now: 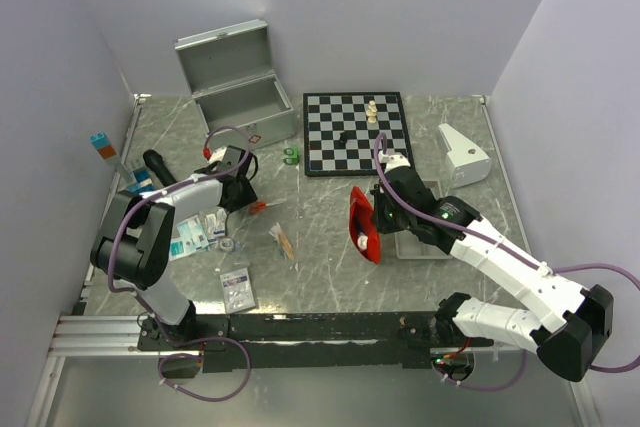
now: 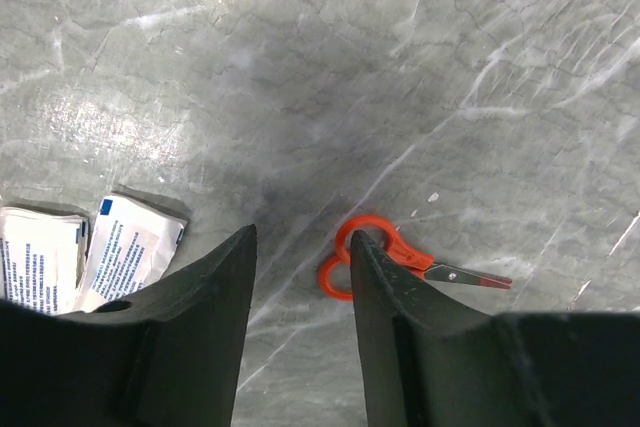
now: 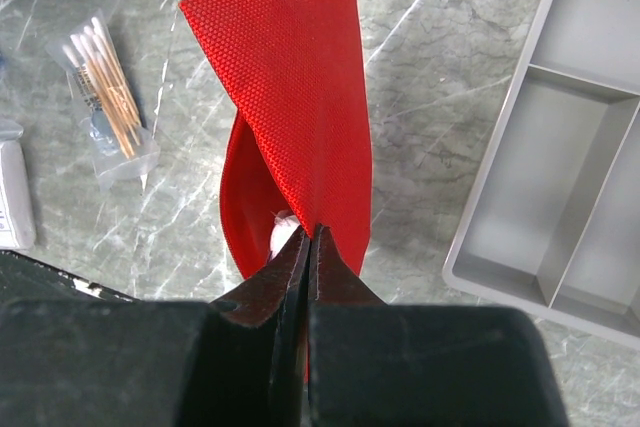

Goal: Organize the medicine kit

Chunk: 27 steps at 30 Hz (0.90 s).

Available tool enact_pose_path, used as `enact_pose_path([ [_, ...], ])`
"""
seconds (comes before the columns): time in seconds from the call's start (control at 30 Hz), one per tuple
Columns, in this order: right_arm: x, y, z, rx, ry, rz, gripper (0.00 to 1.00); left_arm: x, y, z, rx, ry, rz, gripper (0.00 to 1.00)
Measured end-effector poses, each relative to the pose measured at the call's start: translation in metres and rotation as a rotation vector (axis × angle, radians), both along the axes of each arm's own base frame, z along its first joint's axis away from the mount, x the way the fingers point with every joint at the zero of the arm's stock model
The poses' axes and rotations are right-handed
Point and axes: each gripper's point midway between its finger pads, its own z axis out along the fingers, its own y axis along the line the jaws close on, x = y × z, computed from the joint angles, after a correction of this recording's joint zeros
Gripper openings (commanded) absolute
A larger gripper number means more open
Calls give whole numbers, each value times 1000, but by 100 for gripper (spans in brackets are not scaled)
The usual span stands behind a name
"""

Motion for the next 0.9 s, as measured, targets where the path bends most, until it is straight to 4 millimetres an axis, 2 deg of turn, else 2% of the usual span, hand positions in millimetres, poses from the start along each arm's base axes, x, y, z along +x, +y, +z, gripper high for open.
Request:
enact_pose_path([
  [0.63, 0, -1, 0, 1, -5, -5, 0, 1, -11, -3, 27, 37, -64, 43],
  [0.9, 0, -5, 0, 8, -9, -18, 0, 2, -10, -5, 83, 73, -91, 37],
])
